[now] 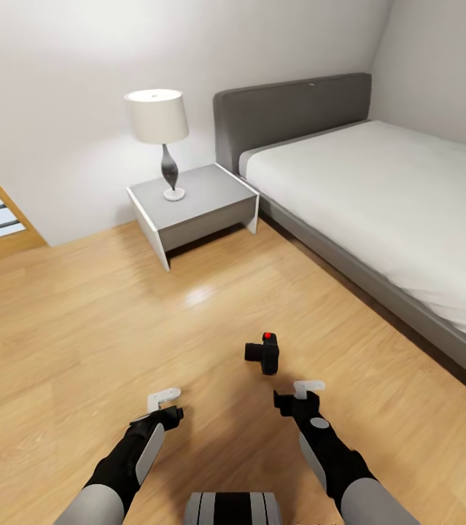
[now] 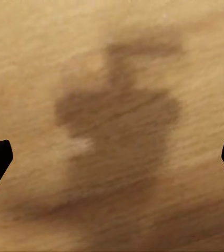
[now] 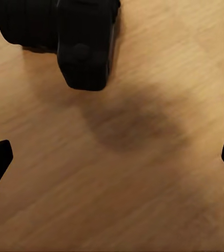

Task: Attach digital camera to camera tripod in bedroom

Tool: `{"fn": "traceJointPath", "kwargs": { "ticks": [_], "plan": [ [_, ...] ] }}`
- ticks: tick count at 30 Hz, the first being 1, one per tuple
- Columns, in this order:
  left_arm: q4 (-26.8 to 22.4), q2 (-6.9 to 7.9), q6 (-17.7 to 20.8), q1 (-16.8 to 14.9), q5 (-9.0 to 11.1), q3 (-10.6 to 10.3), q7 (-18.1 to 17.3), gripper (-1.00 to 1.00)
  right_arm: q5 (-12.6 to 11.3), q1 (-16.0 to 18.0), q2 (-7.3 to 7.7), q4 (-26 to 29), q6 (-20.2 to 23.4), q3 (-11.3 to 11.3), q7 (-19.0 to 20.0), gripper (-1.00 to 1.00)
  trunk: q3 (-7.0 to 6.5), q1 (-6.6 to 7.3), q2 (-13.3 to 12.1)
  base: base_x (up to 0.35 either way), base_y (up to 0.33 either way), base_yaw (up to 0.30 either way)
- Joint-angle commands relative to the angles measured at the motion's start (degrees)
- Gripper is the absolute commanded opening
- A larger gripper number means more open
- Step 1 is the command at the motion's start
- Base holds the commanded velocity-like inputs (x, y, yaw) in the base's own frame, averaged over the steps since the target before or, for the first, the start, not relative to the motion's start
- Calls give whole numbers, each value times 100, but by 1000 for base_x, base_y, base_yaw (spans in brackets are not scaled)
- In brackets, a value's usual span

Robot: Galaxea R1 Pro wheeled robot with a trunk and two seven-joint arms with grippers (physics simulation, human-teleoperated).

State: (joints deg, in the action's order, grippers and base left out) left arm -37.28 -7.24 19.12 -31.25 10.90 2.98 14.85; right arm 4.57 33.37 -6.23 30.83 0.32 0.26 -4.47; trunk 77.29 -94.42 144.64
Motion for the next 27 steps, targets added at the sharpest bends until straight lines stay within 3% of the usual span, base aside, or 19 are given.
{"fn": "traceJointPath", "kwargs": {
  "ticks": [1,27],
  "plan": [
    [-16,-4,22,0,61,8,27,100,81,2,-2,0,5,2,-28,100,4,1,1,0,0,-169],
    [-95,-27,13,2,53,-8,35,100,165,2,-9,9,322,12,-35,100,-55,1,1,0,0,-276]
  ]
}}
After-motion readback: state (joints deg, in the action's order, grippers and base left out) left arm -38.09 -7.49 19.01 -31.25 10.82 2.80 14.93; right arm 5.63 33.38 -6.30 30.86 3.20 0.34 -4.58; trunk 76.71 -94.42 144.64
